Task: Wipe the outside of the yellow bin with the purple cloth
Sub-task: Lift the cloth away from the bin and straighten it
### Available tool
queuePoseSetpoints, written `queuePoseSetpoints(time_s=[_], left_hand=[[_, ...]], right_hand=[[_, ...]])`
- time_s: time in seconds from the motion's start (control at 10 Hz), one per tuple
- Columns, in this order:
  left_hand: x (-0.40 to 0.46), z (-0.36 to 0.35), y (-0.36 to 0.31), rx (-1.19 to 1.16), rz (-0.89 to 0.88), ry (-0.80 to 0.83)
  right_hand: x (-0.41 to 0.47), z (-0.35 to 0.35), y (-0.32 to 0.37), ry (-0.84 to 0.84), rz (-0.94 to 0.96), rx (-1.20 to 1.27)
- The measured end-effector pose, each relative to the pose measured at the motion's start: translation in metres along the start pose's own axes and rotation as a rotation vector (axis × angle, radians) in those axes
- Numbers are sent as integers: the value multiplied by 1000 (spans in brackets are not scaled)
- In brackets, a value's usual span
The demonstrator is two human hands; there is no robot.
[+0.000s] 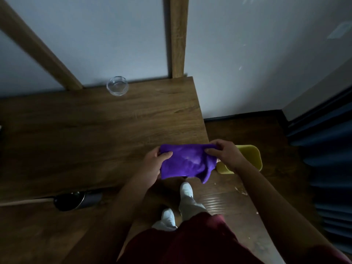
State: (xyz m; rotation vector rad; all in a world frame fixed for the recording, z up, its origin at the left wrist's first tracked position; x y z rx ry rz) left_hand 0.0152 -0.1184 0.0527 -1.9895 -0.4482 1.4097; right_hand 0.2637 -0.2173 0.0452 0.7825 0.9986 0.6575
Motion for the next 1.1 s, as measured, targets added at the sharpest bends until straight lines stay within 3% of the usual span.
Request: queuePoseSetpoints(time_s=[0.3,0.5,0.6,0.7,0.8,0.9,1.1], left_hand=[[96,-2,-11,279,-46,-236],[123,-7,-22,697,-113,-307],[118,-11,-24,1177,-319,-312],[119,-16,-14,1623,-427,-161],[128,-10,-5,1798,-338,-10],[123,-8,-7,1794,-388,-21],[86,23,-7,1444,-631,-128]], right_hand=[[99,-4,-1,-71,-5,-269],[128,-16,1,-183,-105,-283],[124,-28,9,-163,80,-550],[119,-46,9,-36,224,-915],[120,-53,1,80,162,-1094],[113,-54,-2,97,138,-1125],[70,-42,-1,-164,18,-775]])
Point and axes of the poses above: each hand's wrist, its own x-axis towards the middle knuckle, its own z-axis out of the back of the hand, y = z × x, the point moved 5 cm from there along x, towards the middle knuckle, and after that the axes turned 2 degrees about -y, right-handed, at the moved point
